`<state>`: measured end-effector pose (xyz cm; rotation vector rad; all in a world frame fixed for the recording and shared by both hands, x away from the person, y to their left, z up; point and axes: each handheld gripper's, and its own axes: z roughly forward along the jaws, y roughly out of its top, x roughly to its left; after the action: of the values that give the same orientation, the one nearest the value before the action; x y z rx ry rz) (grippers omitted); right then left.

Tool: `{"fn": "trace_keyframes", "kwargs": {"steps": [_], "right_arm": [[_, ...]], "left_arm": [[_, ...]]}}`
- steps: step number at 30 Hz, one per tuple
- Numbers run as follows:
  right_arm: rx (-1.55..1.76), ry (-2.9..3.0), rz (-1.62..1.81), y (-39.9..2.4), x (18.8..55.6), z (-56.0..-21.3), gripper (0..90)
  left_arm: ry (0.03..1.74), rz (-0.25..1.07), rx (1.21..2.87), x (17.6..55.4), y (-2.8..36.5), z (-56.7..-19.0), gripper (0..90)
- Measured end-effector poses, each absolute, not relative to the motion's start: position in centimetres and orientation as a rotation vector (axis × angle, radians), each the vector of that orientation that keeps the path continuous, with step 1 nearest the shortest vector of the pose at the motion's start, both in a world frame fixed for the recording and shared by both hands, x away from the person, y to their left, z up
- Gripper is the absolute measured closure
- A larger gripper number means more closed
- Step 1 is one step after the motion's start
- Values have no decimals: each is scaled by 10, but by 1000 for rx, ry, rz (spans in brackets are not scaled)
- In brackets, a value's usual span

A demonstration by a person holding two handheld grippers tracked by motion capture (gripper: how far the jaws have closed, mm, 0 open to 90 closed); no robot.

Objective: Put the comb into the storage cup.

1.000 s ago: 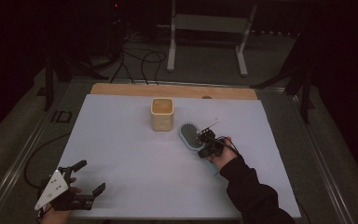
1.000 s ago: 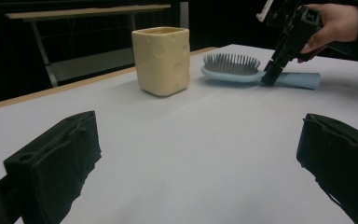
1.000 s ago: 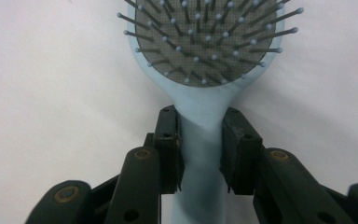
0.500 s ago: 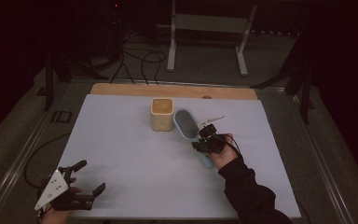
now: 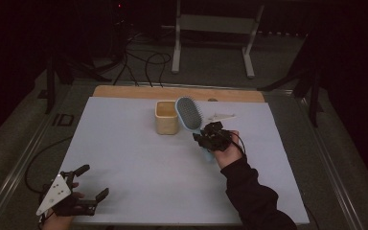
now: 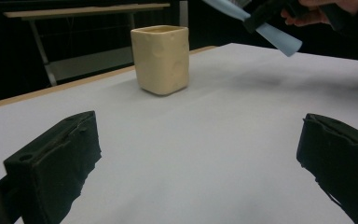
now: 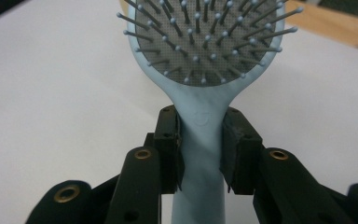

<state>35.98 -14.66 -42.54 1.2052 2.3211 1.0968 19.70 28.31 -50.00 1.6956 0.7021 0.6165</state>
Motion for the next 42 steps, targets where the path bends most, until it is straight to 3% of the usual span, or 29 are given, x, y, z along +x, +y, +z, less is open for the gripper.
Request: {"fn": "trace_keyframes", "kwargs": {"steps": [30, 42], "right_arm": [[986, 2216, 1379, -102, 391, -380, 708], [885, 2164, 1497, -91, 410, -379, 708]], "left_arm": [[699, 612, 1696, 197, 284, -500, 0], [700, 607, 1693, 197, 284, -500, 0]]}}
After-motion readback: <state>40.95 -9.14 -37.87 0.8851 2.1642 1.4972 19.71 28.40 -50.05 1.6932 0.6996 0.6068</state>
